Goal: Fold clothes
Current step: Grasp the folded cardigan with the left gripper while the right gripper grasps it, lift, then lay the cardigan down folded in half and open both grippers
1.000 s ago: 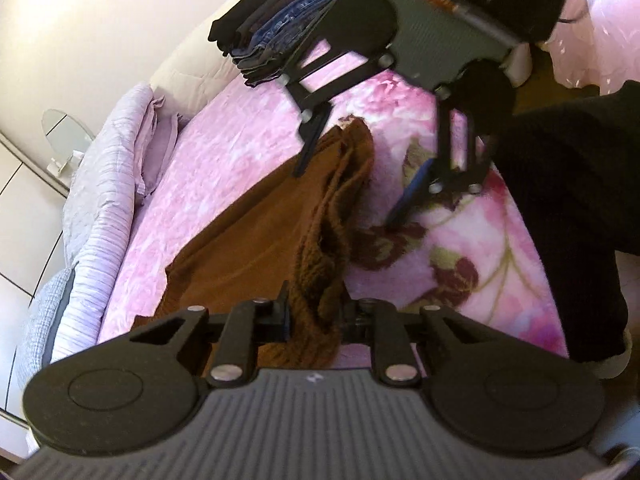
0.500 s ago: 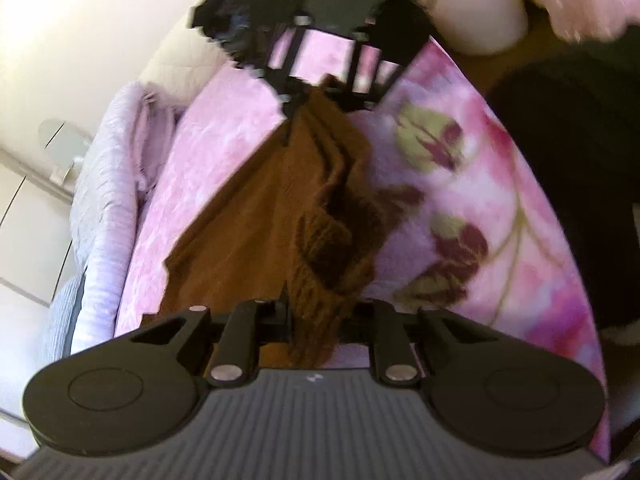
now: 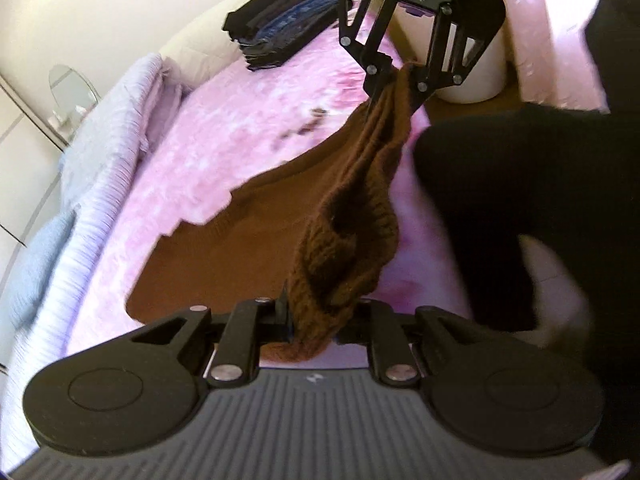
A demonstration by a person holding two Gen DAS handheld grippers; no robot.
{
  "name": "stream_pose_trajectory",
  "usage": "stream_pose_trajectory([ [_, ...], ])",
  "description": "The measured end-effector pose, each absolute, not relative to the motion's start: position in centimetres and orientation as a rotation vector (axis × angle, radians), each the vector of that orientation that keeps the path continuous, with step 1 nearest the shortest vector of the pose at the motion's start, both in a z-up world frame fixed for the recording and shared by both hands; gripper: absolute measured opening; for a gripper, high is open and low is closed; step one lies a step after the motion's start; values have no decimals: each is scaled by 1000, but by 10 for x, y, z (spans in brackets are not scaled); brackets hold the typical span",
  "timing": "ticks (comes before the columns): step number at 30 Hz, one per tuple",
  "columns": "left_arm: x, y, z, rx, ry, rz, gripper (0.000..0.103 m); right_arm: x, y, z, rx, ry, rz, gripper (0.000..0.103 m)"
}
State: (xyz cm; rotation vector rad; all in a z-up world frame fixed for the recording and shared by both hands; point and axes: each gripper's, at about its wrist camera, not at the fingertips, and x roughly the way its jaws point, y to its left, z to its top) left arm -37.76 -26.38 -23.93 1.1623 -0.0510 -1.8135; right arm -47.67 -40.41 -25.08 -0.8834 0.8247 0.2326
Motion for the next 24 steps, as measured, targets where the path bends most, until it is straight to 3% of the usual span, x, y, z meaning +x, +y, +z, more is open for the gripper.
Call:
stream_pose_trajectory([
  [4, -382, -236, -233, 1115, -1, -1838, 13, -489, -369, -234, -885, 846, 265, 12],
  [9, -354, -253, -187, 956, 25, -1847, 13, -506, -363, -197, -936, 806, 186, 12],
  [16, -280, -350, -139, 783, 147, -1816, 14, -456, -468, -157, -976, 745, 79, 12],
  [24, -169, -483, -183, 599, 495, -1735, 14, -335, -614, -180, -803, 825, 112, 12],
])
